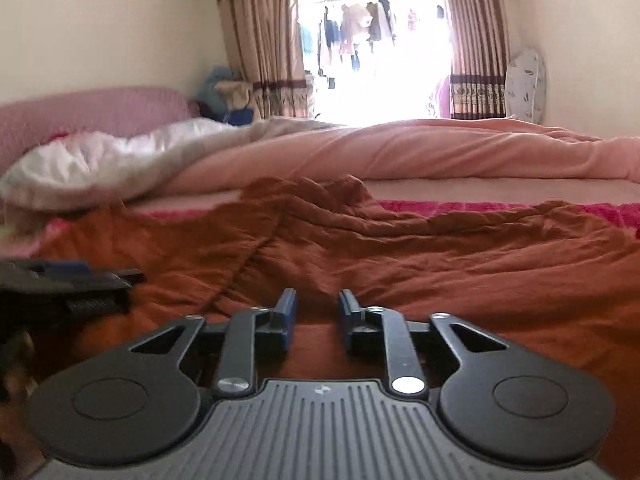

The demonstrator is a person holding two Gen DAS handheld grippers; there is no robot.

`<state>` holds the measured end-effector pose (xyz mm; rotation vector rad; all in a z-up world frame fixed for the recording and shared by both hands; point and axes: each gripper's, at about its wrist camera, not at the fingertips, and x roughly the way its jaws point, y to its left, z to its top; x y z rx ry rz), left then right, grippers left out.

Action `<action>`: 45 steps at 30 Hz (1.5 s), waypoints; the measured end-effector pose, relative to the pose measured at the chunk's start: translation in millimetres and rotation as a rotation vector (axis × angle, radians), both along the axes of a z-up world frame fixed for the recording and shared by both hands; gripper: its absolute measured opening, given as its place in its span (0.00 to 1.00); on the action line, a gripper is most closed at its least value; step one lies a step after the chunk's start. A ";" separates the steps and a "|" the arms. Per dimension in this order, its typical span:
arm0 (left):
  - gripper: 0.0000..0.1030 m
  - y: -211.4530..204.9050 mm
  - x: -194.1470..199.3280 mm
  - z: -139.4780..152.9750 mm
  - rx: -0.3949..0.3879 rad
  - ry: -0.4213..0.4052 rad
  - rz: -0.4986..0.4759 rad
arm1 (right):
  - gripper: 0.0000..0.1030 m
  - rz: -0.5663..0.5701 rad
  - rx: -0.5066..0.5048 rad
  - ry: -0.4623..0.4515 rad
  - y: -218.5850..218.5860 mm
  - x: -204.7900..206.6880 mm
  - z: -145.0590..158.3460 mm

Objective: Fold large clothes
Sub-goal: 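Move both tools to the folded edge of the halved jacket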

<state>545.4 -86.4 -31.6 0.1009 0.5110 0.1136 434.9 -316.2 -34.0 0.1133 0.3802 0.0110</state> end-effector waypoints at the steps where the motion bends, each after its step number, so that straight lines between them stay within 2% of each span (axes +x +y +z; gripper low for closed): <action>1: 0.68 13.3 2.2 2.8 0.009 0.010 0.022 | 0.22 -0.056 -0.005 0.010 -15.2 -5.0 1.2; 3: 0.68 45.6 -3.9 6.8 0.013 0.008 0.070 | 0.22 -0.194 0.007 0.037 -55.4 -21.3 2.2; 6: 0.69 86.8 -13.5 -1.3 -0.016 0.008 0.155 | 0.21 -0.367 0.068 0.027 -116.6 -54.7 0.7; 7: 0.69 97.1 -8.9 -9.5 -0.057 0.041 0.154 | 0.22 -0.419 0.062 0.036 -127.3 -59.6 -2.3; 8: 0.70 105.7 -5.0 -20.1 -0.128 0.059 0.137 | 0.29 -0.448 0.080 0.053 -137.0 -60.4 -8.5; 9: 0.71 109.4 -4.5 -23.6 -0.157 0.039 0.148 | 0.37 -0.454 0.154 0.086 -149.2 -58.8 -17.9; 10: 0.71 109.1 -3.7 -20.4 -0.150 0.037 0.158 | 0.40 -0.456 0.259 0.100 -162.1 -58.1 -24.8; 11: 0.70 106.0 -5.9 -12.0 -0.123 0.035 0.164 | 0.41 -0.474 0.298 0.078 -166.0 -62.7 -22.0; 12: 0.68 102.2 -11.3 -2.5 -0.095 0.019 0.175 | 0.42 -0.487 0.268 0.065 -163.2 -65.0 -16.5; 15: 0.66 82.1 -35.4 24.3 -0.101 -0.035 0.144 | 0.40 -0.468 0.193 -0.017 -141.1 -81.1 7.2; 16: 0.66 71.7 -47.5 32.4 -0.123 -0.066 0.105 | 0.40 -0.437 0.169 -0.065 -127.8 -88.8 15.7; 18: 0.68 44.8 -63.7 35.6 -0.136 -0.073 0.009 | 0.40 -0.364 0.096 -0.129 -94.1 -91.7 30.7; 20: 0.68 5.9 -71.7 31.1 -0.103 -0.045 -0.105 | 0.40 -0.192 0.100 -0.104 -59.5 -87.8 37.5; 21: 0.68 -7.4 -71.7 25.5 -0.077 -0.026 -0.128 | 0.40 -0.107 0.126 -0.072 -41.1 -82.7 37.4; 23: 0.69 -25.4 -70.7 9.8 -0.046 -0.009 -0.122 | 0.40 -0.045 0.142 -0.015 -18.9 -71.3 31.7; 25: 0.71 -25.2 -65.2 -3.3 -0.043 -0.004 -0.112 | 0.40 -0.052 0.101 0.025 -3.3 -63.6 20.7; 28: 0.74 -3.9 -55.5 -7.4 -0.115 0.012 -0.111 | 0.38 -0.096 0.087 0.073 -12.8 -60.9 7.4; 30: 0.77 4.7 -43.5 -14.2 -0.128 0.018 -0.103 | 0.20 -0.186 0.077 0.081 -33.2 -63.2 1.5; 31: 0.77 0.8 -47.2 -11.5 -0.125 0.019 -0.093 | 0.04 -0.220 0.088 0.096 -40.4 -66.3 0.3; 32: 0.78 -2.5 -46.5 -11.6 -0.119 0.016 -0.077 | 0.00 -0.222 0.152 0.104 -53.8 -65.8 -4.7; 34: 0.77 -12.9 -47.8 -9.7 -0.063 0.013 -0.056 | 0.00 -0.201 0.265 0.111 -68.1 -65.2 -7.0; 36: 0.74 -19.5 -56.1 1.6 -0.023 0.003 -0.043 | 0.00 -0.189 0.233 0.117 -63.5 -67.0 1.0; 37: 0.74 -19.4 -67.3 10.2 -0.029 -0.007 -0.046 | 0.09 -0.184 0.227 0.109 -60.9 -71.3 6.2; 38: 0.74 -19.2 -79.5 17.7 -0.047 -0.028 -0.063 | 0.22 -0.185 0.238 0.100 -59.4 -77.9 11.4; 39: 0.74 -20.5 -90.1 23.4 -0.065 -0.043 -0.086 | 0.29 -0.188 0.252 0.087 -60.0 -81.9 12.5; 40: 0.74 -22.3 -100.1 26.5 -0.080 -0.043 -0.106 | 0.42 -0.188 0.271 0.066 -59.1 -90.9 17.3; 41: 0.74 -25.6 -108.2 29.2 -0.097 -0.036 -0.133 | 0.46 -0.193 0.288 0.053 -57.9 -99.3 21.1; 43: 0.74 -36.6 -116.3 27.8 -0.096 -0.021 -0.181 | 0.46 -0.190 0.304 0.054 -54.2 -112.0 22.8; 45: 0.75 -51.1 -110.5 15.5 -0.024 0.021 -0.185 | 0.46 -0.181 0.299 0.067 -50.9 -111.2 18.5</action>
